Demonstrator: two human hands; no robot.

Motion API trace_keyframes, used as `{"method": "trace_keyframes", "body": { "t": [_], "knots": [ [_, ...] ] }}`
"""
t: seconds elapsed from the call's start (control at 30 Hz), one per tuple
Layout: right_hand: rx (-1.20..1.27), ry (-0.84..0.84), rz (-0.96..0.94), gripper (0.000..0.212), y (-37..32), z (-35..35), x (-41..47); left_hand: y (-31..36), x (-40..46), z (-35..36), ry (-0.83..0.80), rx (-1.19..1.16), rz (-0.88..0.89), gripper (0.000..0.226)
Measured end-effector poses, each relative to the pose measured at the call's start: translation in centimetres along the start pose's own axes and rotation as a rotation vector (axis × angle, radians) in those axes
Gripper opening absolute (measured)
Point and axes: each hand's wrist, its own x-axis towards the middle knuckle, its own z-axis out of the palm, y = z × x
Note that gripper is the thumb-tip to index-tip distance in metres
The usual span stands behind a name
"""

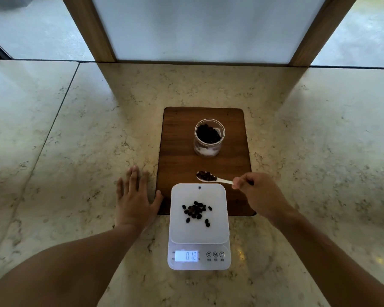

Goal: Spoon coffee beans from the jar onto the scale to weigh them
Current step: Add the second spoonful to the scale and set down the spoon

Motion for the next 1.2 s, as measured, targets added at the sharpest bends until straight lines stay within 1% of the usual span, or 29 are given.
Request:
{"method": "trace_keyframes", "body": {
  "t": [0.17, 0.27, 0.6, 0.7, 0.87, 0.93, 1.0, 1.13, 1.2],
  "knots": [
    [-0.042, -0.021, 0.027, 0.026, 2.1, 1.6, -1.8, -0.1, 0.0, 0.1, 0.003, -0.002, -0.001, 0.079],
    [-0.092, -0.008, 0.010, 0.024, 2.8, 2.4, -2.6, -0.1, 0.0, 0.1, 0.009, 0.002, 0.003, 0.079],
    [-0.072, 0.154, -0.222, 0.021, 3.0, 3.3, -4.1, -0.2, 0.0, 0.3, 0.019, -0.004, -0.004, 0.078],
    [-0.101, 0.206, -0.299, 0.019, 3.2, 3.4, -4.2, -0.2, 0.0, 0.3, 0.020, -0.005, -0.002, 0.079],
    [-0.097, 0.279, -0.348, 0.015, 3.6, 3.3, -4.4, -0.3, 0.0, 0.4, 0.019, -0.005, 0.000, 0.078],
    [-0.071, 0.295, -0.335, 0.014, 3.8, 3.4, -4.5, -0.3, 0.0, 0.4, 0.019, -0.009, -0.002, 0.078],
    [-0.015, 0.296, -0.281, 0.015, 4.2, 3.6, -4.7, -0.2, 0.0, 0.4, 0.018, -0.007, -0.004, 0.077],
    [0.212, 0.282, -0.019, 0.020, 5.1, 4.5, -5.1, -0.2, 0.0, 0.4, 0.017, 0.008, -0.006, 0.077],
    [0.323, 0.265, 0.083, 0.019, 5.5, 5.0, -5.6, -0.1, -0.1, 0.3, 0.015, 0.006, -0.007, 0.077]
  ]
}}
